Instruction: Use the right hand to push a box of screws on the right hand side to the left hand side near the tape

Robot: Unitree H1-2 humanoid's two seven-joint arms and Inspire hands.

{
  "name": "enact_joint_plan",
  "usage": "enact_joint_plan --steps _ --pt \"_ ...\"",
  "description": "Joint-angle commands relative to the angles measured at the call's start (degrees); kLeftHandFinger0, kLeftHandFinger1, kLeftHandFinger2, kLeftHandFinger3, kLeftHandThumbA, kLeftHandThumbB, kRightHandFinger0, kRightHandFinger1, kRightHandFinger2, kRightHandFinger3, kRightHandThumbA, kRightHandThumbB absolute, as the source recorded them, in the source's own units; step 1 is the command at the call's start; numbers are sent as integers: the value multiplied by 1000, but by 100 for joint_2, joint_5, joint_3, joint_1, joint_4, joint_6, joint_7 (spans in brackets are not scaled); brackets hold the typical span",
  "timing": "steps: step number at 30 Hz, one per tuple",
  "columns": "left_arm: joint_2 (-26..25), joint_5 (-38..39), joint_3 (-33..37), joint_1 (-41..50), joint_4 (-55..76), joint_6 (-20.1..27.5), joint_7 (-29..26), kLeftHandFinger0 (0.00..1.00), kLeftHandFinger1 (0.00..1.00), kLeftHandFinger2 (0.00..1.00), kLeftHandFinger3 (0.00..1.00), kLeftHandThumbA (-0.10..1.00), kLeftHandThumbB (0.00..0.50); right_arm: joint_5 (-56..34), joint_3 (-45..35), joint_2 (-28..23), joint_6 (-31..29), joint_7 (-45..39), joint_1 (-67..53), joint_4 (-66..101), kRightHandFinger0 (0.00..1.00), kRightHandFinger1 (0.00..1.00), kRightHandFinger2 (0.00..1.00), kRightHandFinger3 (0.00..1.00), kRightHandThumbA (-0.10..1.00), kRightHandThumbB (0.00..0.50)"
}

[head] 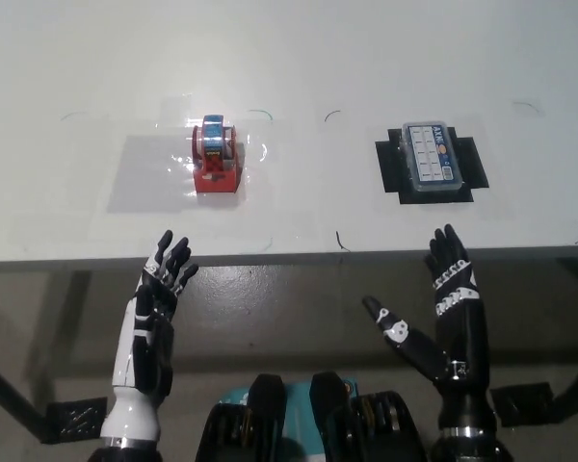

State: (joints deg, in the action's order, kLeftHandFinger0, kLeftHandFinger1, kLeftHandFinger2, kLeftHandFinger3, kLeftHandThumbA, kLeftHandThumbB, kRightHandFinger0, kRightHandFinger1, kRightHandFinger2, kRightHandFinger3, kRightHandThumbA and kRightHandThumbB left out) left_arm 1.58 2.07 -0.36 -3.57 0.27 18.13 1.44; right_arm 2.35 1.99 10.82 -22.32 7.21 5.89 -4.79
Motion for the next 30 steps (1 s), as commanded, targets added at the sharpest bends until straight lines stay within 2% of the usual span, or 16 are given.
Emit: enact_joint_plan --steps 1,3,5,6,9,12,13,14,17,19,22,23,25,28,30 --pt "-9 77 34 -56 285 284 45 1000 1000 1000 1000 1000 190 171 -225 89 -461 333 429 400 1000 1000 1000 1000 1000 161" --pt "-11 104 31 -37 284 306 53 1000 1000 1000 1000 1000 197 137 -468 -49 -413 443 748 424 1000 1000 1000 1000 1000 204" --pt "-14 92 33 -24 289 319 50 1000 1000 1000 1000 1000 199 100 -573 -155 -300 418 897 459 1000 1000 1000 1000 1000 201" --pt "-24 105 39 -18 288 318 66 1000 1000 1000 1000 1000 208 156 -643 -255 -250 418 1018 473 1000 1000 1000 1000 1000 177" --pt "-143 94 84 -13 334 326 173 1000 1000 1000 1000 1000 229 396 -854 -527 5 524 1340 463 1000 1000 1000 1000 1000 216" --pt "-429 173 133 -82 379 264 399 1000 1000 1000 1000 1000 248 361 -994 -740 224 550 1655 395 1000 1000 1000 1000 1000 246" --pt "-571 262 145 -114 412 226 506 1000 1000 1000 1000 1000 258 245 -1046 -822 308 526 1801 338 1000 1000 1000 1000 1000 241" --pt "-669 354 150 -98 449 196 583 1000 1000 1000 1000 1000 261 219 -1087 -920 389 515 1924 262 1000 1000 1000 1000 1000 264" --pt "-872 381 136 -94 505 151 623 1000 1000 1000 1000 1000 271 194 -1148 -1152 491 494 2218 -18 1000 1000 1000 1000 1000 290" --pt "-994 277 107 -120 425 245 599 1000 1000 1000 1000 1000 297 101 -1193 -1316 527 467 2478 -320 1000 1000 1000 1000 1000 276" --pt "-1087 358 63 -146 345 366 602 1000 1000 1000 1000 1000 287 -45 -1262 -1485 401 453 2866 -927 1000 1000 1000 1000 1000 253" --pt "-1123 385 58 -153 328 431 629 1000 1000 1000 1000 1000 291 -22 -1253 -1607 292 422 3055 -1249 1000 1000 1000 1000 1000 221" --pt "-1146 357 57 -144 350 459 636 1000 1000 1000 1000 1000 288 50 -1218 -1740 192 401 3249 -1611 1000 1000 1000 1000 1000 208" --pt "-1201 353 75 -109 412 471 695 1000 1000 1000 1000 1000 278 167 -1149 -1923 188 448 3597 -2254 1000 1000 1000 1000 1000 215" --pt "-1222 378 80 -108 446 464 729 1000 1000 1000 1000 1000 268 206 -1099 -2022 88 464 3861 -2721 1000 1000 1000 1000 1000 201"
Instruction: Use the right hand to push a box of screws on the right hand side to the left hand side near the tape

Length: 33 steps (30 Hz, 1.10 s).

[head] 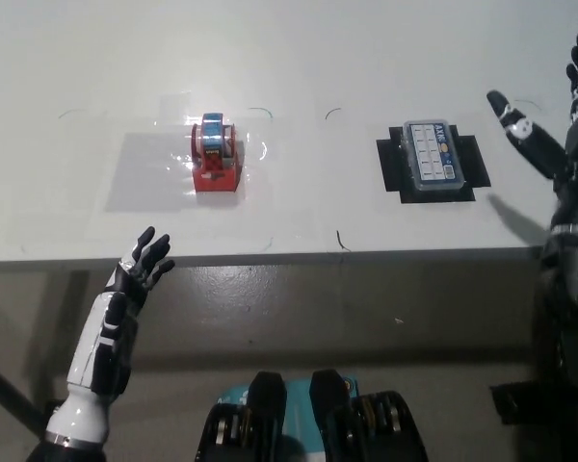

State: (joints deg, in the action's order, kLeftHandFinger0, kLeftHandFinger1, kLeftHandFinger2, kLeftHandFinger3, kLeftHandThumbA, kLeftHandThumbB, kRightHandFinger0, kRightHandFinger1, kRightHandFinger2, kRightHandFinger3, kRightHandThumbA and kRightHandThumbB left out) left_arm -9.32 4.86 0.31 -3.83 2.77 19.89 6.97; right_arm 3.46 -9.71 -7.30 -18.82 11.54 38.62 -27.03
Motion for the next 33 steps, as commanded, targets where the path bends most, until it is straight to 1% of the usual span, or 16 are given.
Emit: enact_joint_plan --steps 1,3,5,7,8,10,12,13,16,19,21,22,23,26,29,33 --pt "-145 139 21 -70 226 271 204 1000 1000 1000 1000 1000 260 121 104 -270 -208 41 806 -891 1000 1000 1000 1000 1000 211" --pt "-148 147 16 -58 262 249 208 1000 1000 1000 1000 1000 262 90 136 -314 -219 24 1046 -1308 1000 1000 1000 1000 1000 209" --pt "-132 163 17 -26 321 175 208 1000 1000 1000 1000 1000 269 -128 86 -328 -283 -66 1394 -1910 1000 1000 1000 1000 1000 222" --pt "-111 180 10 -8 335 150 204 1000 1000 1000 1000 1000 270 -299 28 -326 -315 -170 1659 -2397 1000 1000 1000 1000 1000 222" --pt "-89 164 3 -3 337 161 187 1000 1000 1000 1000 1000 269 -361 8 -330 -294 -226 1794 -2649 1000 1000 1000 1000 1000 205" --pt "-25 163 -7 5 335 156 155 1000 1000 1000 1000 1000 289 -335 27 -356 -162 -174 2078 -3225 1000 1000 1000 1000 1000 207" --pt "3 169 -8 16 345 116 142 1000 1000 1000 1000 1000 300 -495 -58 -329 -272 -289 2262 -3663 1000 1000 1000 1000 1000 184" --pt "15 167 -6 25 352 112 140 1000 1000 1000 1000 1000 296 -538 -74 -305 -302 -323 2328 -3840 1000 1000 1000 1000 1000 168" --pt "31 164 -6 43 355 108 140 1000 1000 1000 1000 1000 288 -636 -103 -247 -282 -461 2472 -4259 1000 1000 1000 1000 1000 168" --pt "51 169 -15 41 365 72 125 1000 1000 1000 1000 1000 277 -770 -186 -179 -171 -620 2569 -4498 1000 1000 1000 1000 1000 188" --pt "36 215 -25 36 360 92 146 1000 1000 1000 1000 1000 253 -809 -199 -103 -78 -699 2612 -4678 1000 1000 1000 1000 1000 238" --pt "25 235 -25 33 356 107 162 1000 1000 1000 1000 1000 252 -831 -208 -85 -76 -714 2622 -4720 1000 1000 1000 1000 1000 218" --pt "21 242 -30 26 352 128 164 1000 1000 1000 1000 1000 252 -851 -211 -55 -100 -757 2607 -4771 1000 1000 1000 1000 1000 236" --pt "20 255 -39 19 377 120 161 1000 1000 1000 1000 1000 263 -902 -244 1 -98 -745 2555 -4862 1000 1000 1000 1000 1000 239" --pt "20 264 -62 13 402 115 149 1000 1000 1000 1000 1000 260 -969 -274 41 -107 -755 2523 -4910 1000 1000 1000 1000 1000 222" --pt "12 274 -64 12 411 116 173 1000 1000 1000 1000 1000 265 -988 -262 53 -44 -698 2430 -4968 1000 1000 1000 1000 1000 244"
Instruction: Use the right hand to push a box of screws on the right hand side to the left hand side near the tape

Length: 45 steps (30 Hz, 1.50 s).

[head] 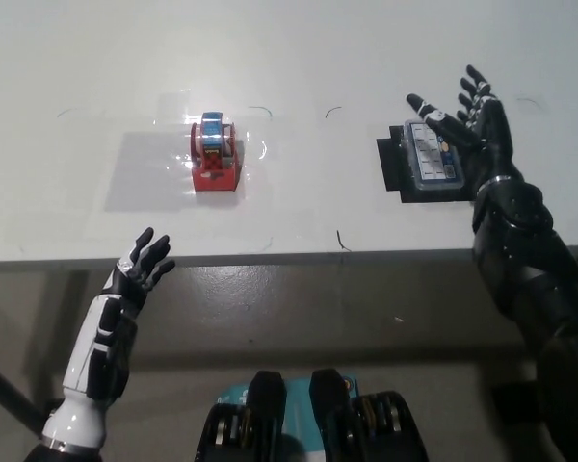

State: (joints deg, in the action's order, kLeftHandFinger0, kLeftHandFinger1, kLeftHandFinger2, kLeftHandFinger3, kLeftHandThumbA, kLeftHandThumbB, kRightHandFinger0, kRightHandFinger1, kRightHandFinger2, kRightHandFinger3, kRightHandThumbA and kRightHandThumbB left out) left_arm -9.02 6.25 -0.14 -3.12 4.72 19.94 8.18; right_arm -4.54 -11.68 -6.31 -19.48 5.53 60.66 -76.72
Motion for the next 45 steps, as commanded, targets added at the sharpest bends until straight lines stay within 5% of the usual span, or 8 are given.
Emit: enact_joint_plan --steps 1,27,39,45 --pt "-18 160 -14 -62 225 84 62 1000 1000 1000 1000 1000 275 -168 -40 -46 12 -84 192 2 1000 1000 1000 1000 1000 247" --pt "16 225 -40 -121 360 10 29 1000 1000 1000 1000 1000 289 197 495 -58 -134 326 -161 192 1000 1000 1000 1000 1000 268" --pt "6 211 -84 -142 411 -52 -3 1000 1000 1000 1000 1000 281 -16 485 647 -596 426 -225 301 1000 1000 1000 1000 1000 212" --pt "-4 230 -110 -133 409 -31 -3 1000 1000 1000 1000 1000 278 201 636 928 -611 750 -240 369 1000 1000 1000 1000 1000 286"
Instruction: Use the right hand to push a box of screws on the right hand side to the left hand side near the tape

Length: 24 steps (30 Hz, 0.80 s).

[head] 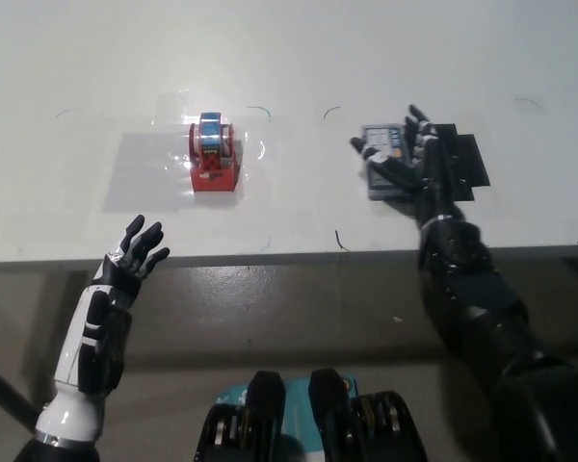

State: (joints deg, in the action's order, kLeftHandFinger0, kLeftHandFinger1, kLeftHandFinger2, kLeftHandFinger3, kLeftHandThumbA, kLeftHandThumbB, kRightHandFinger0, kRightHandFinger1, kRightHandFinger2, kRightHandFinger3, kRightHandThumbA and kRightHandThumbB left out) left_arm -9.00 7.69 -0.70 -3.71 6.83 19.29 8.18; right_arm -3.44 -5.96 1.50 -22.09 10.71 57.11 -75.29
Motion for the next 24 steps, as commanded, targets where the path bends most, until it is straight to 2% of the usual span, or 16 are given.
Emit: enact_joint_plan --steps 1,4,6,9,13,14,20,24 --pt "-15 70 -55 -90 187 57 1 1000 1000 1000 1000 1000 269 80 63 177 -352 219 108 249 1000 1000 1000 1000 1000 288" --pt "-48 88 -60 -105 219 23 22 1000 1000 1000 1000 1000 268 220 185 258 -179 350 83 333 1000 1000 1000 1000 1000 307" --pt "-49 123 -64 -105 231 2 27 1000 1000 1000 1000 1000 269 279 237 334 -108 536 60 418 1000 1000 1000 1000 1000 301" --pt "-43 103 -59 -116 189 63 31 1000 1000 1000 1000 1000 273 -84 19 510 -268 329 30 593 1000 1000 1000 1000 1000 241" --pt "-25 100 -61 -124 172 92 18 1000 1000 1000 1000 1000 272 -247 -135 642 -357 232 12 703 1000 1000 1000 1000 1000 237" --pt "-28 114 -62 -132 173 85 22 1000 1000 1000 1000 1000 272 -281 -173 691 -394 209 2 767 1000 1000 1000 1000 1000 215" --pt "-26 122 -75 -115 238 13 2 1000 1000 1000 1000 1000 279 -335 -360 999 -484 603 110 824 1000 1000 1000 1000 1000 187" --pt "-27 113 -74 -114 240 -5 3 1000 1000 1000 1000 1000 277 -524 -525 1101 -469 470 210 767 1000 1000 1000 1000 1000 201"
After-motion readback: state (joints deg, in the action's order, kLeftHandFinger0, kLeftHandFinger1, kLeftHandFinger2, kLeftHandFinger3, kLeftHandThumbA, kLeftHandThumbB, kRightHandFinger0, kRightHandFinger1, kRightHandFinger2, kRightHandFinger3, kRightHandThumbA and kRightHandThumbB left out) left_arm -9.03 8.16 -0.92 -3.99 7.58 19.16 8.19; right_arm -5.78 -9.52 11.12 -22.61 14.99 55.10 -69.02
